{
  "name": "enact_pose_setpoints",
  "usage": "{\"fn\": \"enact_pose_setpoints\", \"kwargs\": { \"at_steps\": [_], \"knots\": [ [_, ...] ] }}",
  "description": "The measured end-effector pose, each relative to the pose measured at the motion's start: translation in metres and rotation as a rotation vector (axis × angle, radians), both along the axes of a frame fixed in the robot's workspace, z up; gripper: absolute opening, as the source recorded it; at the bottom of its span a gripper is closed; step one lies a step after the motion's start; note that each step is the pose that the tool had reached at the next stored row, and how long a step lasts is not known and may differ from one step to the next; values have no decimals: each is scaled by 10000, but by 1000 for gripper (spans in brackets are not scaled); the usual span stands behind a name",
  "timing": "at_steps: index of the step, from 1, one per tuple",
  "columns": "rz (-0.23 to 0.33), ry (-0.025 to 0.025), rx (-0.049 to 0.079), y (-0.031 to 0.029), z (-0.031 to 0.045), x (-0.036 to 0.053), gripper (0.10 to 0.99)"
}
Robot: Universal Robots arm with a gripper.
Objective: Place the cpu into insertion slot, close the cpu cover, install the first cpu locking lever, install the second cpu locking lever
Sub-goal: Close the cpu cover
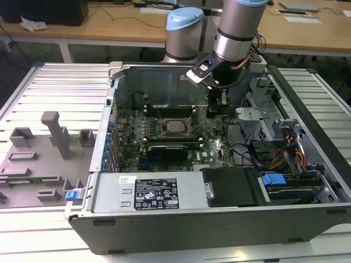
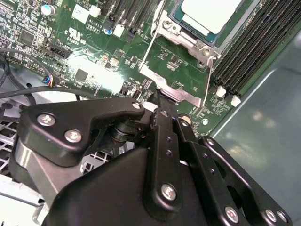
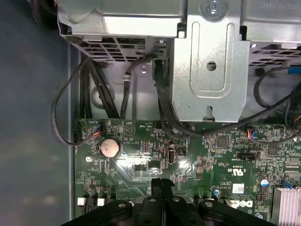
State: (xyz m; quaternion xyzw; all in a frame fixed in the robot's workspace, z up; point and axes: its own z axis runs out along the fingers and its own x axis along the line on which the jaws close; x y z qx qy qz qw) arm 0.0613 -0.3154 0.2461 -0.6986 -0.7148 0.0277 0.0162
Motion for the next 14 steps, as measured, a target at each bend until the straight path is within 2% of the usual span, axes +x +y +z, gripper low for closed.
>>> {"fn": "enact_pose_setpoints", "kwargs": {
  "at_steps": [2,5,8,10,14],
  "knots": [
    [0,0,1,0,0,-4,106],
    [0,-21,0,0,0,-55,106],
    [0,-70,0,0,0,-128,106],
    [0,-136,0,1,0,-217,106],
    [0,-213,0,6,0,-331,106]
  ]
}}
